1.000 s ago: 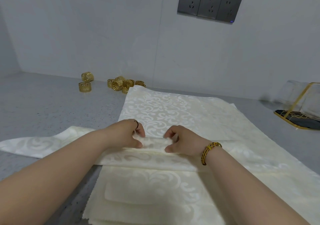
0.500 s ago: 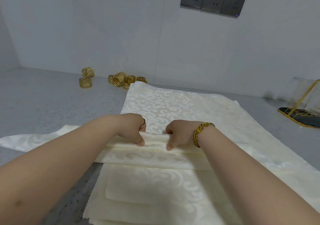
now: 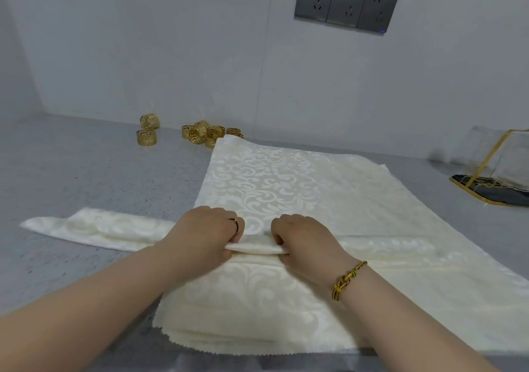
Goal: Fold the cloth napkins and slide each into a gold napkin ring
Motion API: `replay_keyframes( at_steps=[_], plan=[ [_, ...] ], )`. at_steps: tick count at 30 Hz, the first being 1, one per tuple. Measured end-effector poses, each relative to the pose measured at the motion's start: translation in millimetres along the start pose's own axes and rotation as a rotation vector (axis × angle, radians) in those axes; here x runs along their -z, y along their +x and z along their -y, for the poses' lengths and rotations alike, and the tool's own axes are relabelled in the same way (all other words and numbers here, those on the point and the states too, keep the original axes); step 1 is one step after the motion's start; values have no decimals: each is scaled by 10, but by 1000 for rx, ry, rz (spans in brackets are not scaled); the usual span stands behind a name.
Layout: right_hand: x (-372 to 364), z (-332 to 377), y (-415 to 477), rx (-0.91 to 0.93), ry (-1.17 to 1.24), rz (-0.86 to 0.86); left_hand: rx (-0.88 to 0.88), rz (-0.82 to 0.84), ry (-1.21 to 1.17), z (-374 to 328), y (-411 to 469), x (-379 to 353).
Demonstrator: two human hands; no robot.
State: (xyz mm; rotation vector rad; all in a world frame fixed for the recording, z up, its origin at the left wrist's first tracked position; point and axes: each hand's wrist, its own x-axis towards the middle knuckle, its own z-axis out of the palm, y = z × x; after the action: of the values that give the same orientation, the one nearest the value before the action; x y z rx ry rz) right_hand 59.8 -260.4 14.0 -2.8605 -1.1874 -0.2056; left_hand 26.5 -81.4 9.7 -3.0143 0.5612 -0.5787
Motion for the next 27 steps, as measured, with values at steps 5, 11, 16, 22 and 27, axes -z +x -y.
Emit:
replay_keyframes(
  at_steps=[5, 11, 16, 22, 27],
  plan=[
    [-59, -33, -89, -24, 167, 21, 61, 136, -314, 111, -139, -70],
    [-46, -40, -236, -160, 475, 24, 134, 173, -407, 122, -150, -31],
    [-26, 92, -45, -278, 251, -17, 169, 131, -413, 40, -87, -176],
    [-254, 282, 41, -145, 236, 62, 171, 153, -380, 59, -149, -266],
    [-199, 47, -166, -231, 194, 200, 244, 321, -316, 220, -267, -247]
  ],
)
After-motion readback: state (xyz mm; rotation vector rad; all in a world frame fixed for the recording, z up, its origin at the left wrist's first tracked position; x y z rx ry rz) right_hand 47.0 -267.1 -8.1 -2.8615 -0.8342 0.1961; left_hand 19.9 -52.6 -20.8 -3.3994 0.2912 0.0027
